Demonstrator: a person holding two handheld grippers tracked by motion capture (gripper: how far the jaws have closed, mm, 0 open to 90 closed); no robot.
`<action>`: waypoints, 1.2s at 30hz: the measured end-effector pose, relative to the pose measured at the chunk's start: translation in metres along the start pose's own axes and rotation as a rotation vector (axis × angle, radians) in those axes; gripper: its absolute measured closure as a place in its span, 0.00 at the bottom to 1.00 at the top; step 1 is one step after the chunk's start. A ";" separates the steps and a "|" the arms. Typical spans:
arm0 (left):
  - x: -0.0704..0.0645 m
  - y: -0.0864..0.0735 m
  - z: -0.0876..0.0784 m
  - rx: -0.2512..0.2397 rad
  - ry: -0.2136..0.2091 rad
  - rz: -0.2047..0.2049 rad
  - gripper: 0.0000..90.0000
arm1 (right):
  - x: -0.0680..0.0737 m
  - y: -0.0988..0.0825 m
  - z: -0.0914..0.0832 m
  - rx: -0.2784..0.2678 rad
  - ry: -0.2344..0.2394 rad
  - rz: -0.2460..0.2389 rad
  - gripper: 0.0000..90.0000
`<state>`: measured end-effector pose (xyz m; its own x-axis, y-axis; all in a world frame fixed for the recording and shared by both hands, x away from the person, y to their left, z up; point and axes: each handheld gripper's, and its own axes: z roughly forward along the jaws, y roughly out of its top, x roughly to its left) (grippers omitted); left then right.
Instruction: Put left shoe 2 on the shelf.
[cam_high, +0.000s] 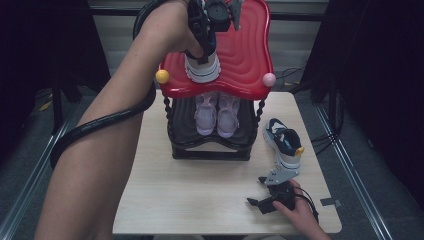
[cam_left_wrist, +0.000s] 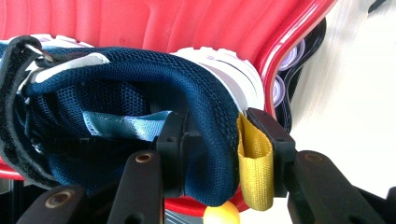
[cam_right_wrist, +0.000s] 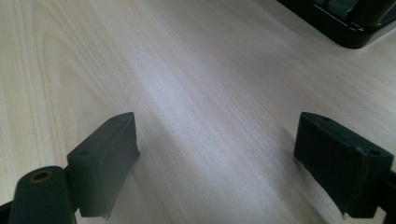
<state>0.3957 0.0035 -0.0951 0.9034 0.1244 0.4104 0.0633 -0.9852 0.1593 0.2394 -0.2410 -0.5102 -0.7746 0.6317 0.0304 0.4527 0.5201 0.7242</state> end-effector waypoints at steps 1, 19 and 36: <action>-0.001 0.000 0.000 -0.006 0.005 -0.002 0.67 | 0.000 0.000 0.000 0.000 0.000 0.000 0.14; -0.002 -0.004 0.000 0.002 0.007 0.005 0.65 | 0.000 0.000 0.000 0.000 0.000 0.000 0.14; 0.000 -0.008 -0.003 -0.021 0.014 -0.051 0.53 | 0.000 0.000 0.000 0.000 0.000 0.000 0.14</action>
<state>0.3941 0.0115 -0.0933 0.8931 0.1758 0.4142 0.0995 -0.9749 0.1993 0.2394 -0.2410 -0.5102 -0.7746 0.6317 0.0303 0.4525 0.5201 0.7244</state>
